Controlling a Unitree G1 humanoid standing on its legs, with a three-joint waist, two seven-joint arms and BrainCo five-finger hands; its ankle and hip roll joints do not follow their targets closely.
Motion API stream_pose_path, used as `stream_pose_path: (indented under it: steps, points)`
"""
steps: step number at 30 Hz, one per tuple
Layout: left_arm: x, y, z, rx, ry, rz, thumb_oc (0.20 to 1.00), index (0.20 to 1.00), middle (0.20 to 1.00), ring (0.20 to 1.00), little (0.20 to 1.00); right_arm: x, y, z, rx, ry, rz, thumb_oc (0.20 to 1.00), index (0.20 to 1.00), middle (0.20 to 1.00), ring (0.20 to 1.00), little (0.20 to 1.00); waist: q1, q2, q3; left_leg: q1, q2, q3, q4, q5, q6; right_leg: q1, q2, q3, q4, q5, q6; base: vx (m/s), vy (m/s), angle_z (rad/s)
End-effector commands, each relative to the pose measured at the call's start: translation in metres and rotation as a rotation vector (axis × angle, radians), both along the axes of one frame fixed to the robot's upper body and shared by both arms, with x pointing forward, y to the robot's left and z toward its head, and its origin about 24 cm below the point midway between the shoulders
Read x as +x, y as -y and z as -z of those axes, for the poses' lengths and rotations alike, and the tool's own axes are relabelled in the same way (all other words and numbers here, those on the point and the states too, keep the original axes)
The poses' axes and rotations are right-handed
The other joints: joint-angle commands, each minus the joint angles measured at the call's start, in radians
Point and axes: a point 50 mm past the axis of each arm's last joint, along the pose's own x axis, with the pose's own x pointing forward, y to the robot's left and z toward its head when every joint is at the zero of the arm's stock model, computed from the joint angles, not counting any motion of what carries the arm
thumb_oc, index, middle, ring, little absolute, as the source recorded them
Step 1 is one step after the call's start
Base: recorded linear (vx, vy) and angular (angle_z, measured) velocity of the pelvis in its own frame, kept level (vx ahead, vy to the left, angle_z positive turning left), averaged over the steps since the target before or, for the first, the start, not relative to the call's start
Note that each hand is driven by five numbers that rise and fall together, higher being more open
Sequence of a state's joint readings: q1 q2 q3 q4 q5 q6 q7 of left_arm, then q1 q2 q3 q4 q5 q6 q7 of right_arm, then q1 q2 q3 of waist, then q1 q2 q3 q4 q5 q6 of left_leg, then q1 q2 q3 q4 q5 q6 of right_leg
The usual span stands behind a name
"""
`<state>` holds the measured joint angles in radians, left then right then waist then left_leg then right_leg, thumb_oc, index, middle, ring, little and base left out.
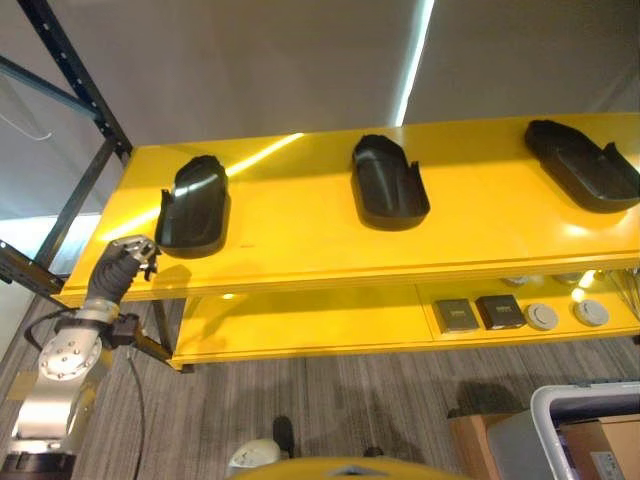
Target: Move parts from the plastic box to the shelf.
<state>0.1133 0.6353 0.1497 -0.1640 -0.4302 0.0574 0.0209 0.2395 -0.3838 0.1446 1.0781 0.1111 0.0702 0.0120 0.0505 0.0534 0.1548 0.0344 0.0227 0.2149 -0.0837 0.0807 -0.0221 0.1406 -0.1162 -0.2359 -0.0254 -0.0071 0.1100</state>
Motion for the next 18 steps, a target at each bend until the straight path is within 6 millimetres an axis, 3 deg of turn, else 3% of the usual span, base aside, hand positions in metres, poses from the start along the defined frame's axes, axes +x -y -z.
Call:
stream_pose_path:
  steps: [1,8,18]
  points:
    - [0.013,-0.008,-0.030,0.059,0.123,-0.055,0.200,0.200,0.200,0.200,0.200,0.016,-0.001,0.000,0.001,0.007,-0.056,1.000,1.000,1.000,1.000,1.000,-0.019,-0.018,0.043,-0.024,0.102,-0.009,0.090,-0.066,-0.049,-0.085,-0.071,0.008,0.064,0.002,0.055,0.00,0.000,0.00]
    - [0.032,-0.012,-0.013,0.046,0.062,-0.125,0.200,0.200,0.200,0.200,0.200,0.026,0.006,-0.004,-0.017,0.008,-0.114,1.000,1.000,1.000,1.000,1.000,-0.047,-0.016,0.065,-0.054,0.114,0.002,0.100,-0.050,-0.053,-0.121,-0.064,0.024,0.093,-0.007,0.045,-0.04,0.014,0.00]
    - [0.067,-0.007,-0.022,0.059,0.072,-0.172,0.200,0.200,0.200,0.200,0.200,0.050,0.016,-0.012,-0.024,0.042,-0.179,1.000,1.000,1.000,1.000,1.000,-0.094,-0.018,0.113,-0.098,0.136,0.023,0.127,-0.029,-0.056,-0.160,-0.053,0.044,0.125,-0.015,0.032,-0.02,0.006,0.01]
